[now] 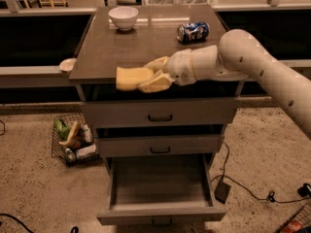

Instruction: Place sponge into bottom drawer

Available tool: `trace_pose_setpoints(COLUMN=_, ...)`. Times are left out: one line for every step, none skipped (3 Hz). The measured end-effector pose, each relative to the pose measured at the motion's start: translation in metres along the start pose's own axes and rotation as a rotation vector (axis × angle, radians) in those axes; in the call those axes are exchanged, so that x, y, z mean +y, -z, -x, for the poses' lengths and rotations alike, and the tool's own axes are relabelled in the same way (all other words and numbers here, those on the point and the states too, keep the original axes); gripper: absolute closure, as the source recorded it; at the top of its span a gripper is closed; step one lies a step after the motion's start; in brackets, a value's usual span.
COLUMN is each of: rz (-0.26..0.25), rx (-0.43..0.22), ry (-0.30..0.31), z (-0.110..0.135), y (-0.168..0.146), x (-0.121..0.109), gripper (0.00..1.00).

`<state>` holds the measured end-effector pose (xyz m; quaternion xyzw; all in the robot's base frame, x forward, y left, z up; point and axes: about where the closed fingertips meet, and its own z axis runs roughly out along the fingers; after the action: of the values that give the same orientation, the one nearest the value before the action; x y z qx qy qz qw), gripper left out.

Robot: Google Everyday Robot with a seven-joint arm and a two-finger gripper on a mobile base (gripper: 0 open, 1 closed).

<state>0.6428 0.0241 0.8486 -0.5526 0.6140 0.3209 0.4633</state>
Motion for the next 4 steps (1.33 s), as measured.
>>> trace_pose_setpoints(rz=0.075, rx=0.071, ry=-0.067, z=-0.04, y=-0.015, x=0.055, gripper=1.0)
trace_pose_setpoints(rz=0.099, rx=0.094, ry=-0.207, z=-0.092, y=-0.027, x=0.1, gripper=1.0)
trace_pose_setpoints(rz=0.11, rx=0.121, ry=-0.233, z=-0.113, y=-0.036, x=0.119, gripper=1.0)
trace_pose_setpoints(rz=0.126, rx=0.15, ry=-0.216, z=-0.12, y=-0.041, x=0.121, gripper=1.0)
